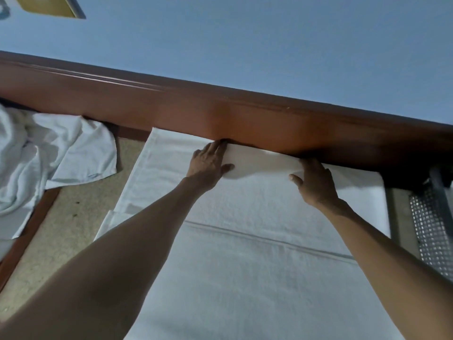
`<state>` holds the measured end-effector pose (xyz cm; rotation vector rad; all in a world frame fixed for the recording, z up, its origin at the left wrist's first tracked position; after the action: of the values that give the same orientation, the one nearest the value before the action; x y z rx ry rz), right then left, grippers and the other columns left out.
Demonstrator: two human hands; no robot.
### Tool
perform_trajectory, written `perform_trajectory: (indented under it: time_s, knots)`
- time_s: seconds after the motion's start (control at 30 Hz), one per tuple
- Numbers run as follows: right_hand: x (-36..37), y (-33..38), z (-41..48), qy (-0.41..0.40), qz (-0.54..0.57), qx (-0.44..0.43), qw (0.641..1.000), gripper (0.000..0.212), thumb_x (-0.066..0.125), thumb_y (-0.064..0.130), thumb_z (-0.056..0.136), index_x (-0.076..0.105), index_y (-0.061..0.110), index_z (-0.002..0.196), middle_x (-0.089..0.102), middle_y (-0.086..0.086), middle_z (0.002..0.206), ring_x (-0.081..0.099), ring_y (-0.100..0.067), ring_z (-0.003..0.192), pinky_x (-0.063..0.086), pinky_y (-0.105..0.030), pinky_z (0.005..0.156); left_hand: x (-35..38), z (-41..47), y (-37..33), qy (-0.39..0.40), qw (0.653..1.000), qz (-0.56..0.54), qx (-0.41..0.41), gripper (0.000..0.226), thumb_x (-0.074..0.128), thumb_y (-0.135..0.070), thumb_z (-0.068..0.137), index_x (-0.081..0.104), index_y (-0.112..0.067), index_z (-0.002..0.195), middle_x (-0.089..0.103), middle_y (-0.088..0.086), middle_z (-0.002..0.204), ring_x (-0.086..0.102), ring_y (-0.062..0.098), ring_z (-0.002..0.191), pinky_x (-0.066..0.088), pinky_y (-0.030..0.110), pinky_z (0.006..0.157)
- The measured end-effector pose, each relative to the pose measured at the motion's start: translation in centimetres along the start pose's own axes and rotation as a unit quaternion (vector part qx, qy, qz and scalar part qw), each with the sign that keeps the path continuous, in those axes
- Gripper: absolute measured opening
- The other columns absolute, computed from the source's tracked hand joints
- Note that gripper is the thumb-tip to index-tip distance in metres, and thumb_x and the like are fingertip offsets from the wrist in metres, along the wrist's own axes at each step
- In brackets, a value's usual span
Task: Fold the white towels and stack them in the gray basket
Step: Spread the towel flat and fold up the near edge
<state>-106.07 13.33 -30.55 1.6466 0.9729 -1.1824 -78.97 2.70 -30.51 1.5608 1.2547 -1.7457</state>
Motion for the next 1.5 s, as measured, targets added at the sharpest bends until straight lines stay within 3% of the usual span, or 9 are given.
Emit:
perform_trajectory:
  time_s: [0.2,0.4,0.53,0.7,0.8,1.0,1.17,1.4,1.5]
  knots:
    - [-1.2,-1.3,0.1,0.005,-0.027,-0.006,1.000,0.055,0.063,0.054,0.093,0.061,0.009,0.125,0.067,-0.013,0.117,0.063,-0.034,0.108,0.048,-0.049,0.090,-1.5,0.2,0.7,0.036,0.999,0.009,0.025,0.050,0.066,-0.045,0.096,0.058,-0.018,0.137,0.052,0.007,0.142,0.047,0.031,0.130,0.042,0.048,0.106]
    - [-3.1,-2.8,-0.2,0.024,-0.086,-0.011,0.996,0.060,0.064,0.066,0.087,0.072,0.015,0.119,0.071,-0.012,0.113,0.058,-0.032,0.114,0.034,-0.049,0.102,-4.3,0.7,1.4,0.097,0.976,0.182,0.065,0.054,0.047,-0.065,0.098,0.062,-0.030,0.137,0.064,0.000,0.135,0.045,0.026,0.130,0.033,0.041,0.103]
    - [-4.7,-4.1,-0.3,0.092,-0.111,0.063,0.987,0.067,0.060,0.074,0.085,0.068,0.021,0.126,0.067,-0.007,0.128,0.056,-0.030,0.124,0.029,-0.050,0.111,-6.3,0.5,3.8,0.167,0.948,0.270,-0.011,0.070,0.039,-0.079,0.093,0.044,-0.041,0.151,0.055,-0.001,0.147,0.045,0.028,0.137,0.033,0.043,0.110]
    - [-6.8,-3.8,-1.4,0.146,-0.150,0.099,0.973,0.064,0.053,0.066,0.094,0.059,0.017,0.134,0.063,-0.008,0.136,0.059,-0.031,0.125,0.045,-0.041,0.099,-7.6,-0.8,5.6,0.274,0.919,0.263,-0.106,0.057,0.057,-0.057,0.097,0.057,-0.020,0.140,0.057,0.002,0.145,0.055,0.026,0.131,0.046,0.043,0.106]
    - [-8.2,-3.1,-2.6,0.112,-0.130,0.115,0.978,0.055,0.058,0.059,0.095,0.063,0.013,0.126,0.068,-0.010,0.124,0.065,-0.032,0.113,0.049,-0.038,0.087,-9.1,-2.1,5.8,0.266,0.923,0.258,-0.104,0.052,0.051,-0.056,0.100,0.056,-0.026,0.142,0.055,0.000,0.148,0.054,0.027,0.134,0.044,0.043,0.109]
    - [-9.0,-3.5,-8.1,0.088,0.022,0.170,0.981,0.079,0.067,0.063,0.088,0.050,0.012,0.146,0.058,-0.014,0.143,0.055,-0.036,0.130,0.048,-0.042,0.101,-11.8,-6.9,5.8,0.186,0.970,0.120,-0.099,0.052,0.058,-0.047,0.102,0.055,-0.019,0.145,0.057,0.010,0.141,0.052,0.032,0.132,0.042,0.039,0.105]
    - [-9.0,-2.9,-13.6,0.067,0.064,0.146,0.985,0.092,0.052,0.075,0.088,0.049,0.002,0.144,0.045,-0.013,0.154,0.048,-0.032,0.138,0.039,-0.036,0.107,-13.1,-12.9,7.0,0.077,0.992,-0.016,-0.094,0.060,0.077,-0.067,0.077,0.070,-0.015,0.106,0.048,0.002,0.097,0.051,0.024,0.090,0.046,0.038,0.082]
    - [-7.4,-1.9,-22.0,-0.050,0.143,0.161,0.975,0.063,0.063,0.053,0.094,0.056,0.006,0.136,0.061,-0.018,0.124,0.060,-0.039,0.116,0.046,-0.044,0.095,-13.0,-21.1,7.1,-0.007,0.991,-0.095,-0.099,0.038,0.076,-0.052,0.086,0.061,-0.016,0.088,0.051,0.005,0.098,0.055,0.027,0.087,0.045,0.039,0.078]
    - [-6.2,-1.4,-26.0,-0.095,0.120,0.146,0.977,0.041,0.066,0.045,0.094,0.062,0.006,0.104,0.060,-0.018,0.106,0.063,-0.043,0.099,0.047,-0.043,0.078,-12.6,-24.4,7.2,-0.033,0.988,-0.112,-0.097,0.032,0.076,-0.040,0.090,0.070,-0.009,0.092,0.054,0.008,0.099,0.057,0.029,0.087,0.041,0.036,0.074]
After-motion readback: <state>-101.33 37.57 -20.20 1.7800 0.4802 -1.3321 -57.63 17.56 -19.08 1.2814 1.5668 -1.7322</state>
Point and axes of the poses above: each hand's wrist, its own z-axis towards the middle knuckle, its own x-axis out of the palm, y = z × x, the point moved 6 cm from there along z, towards the middle knuckle
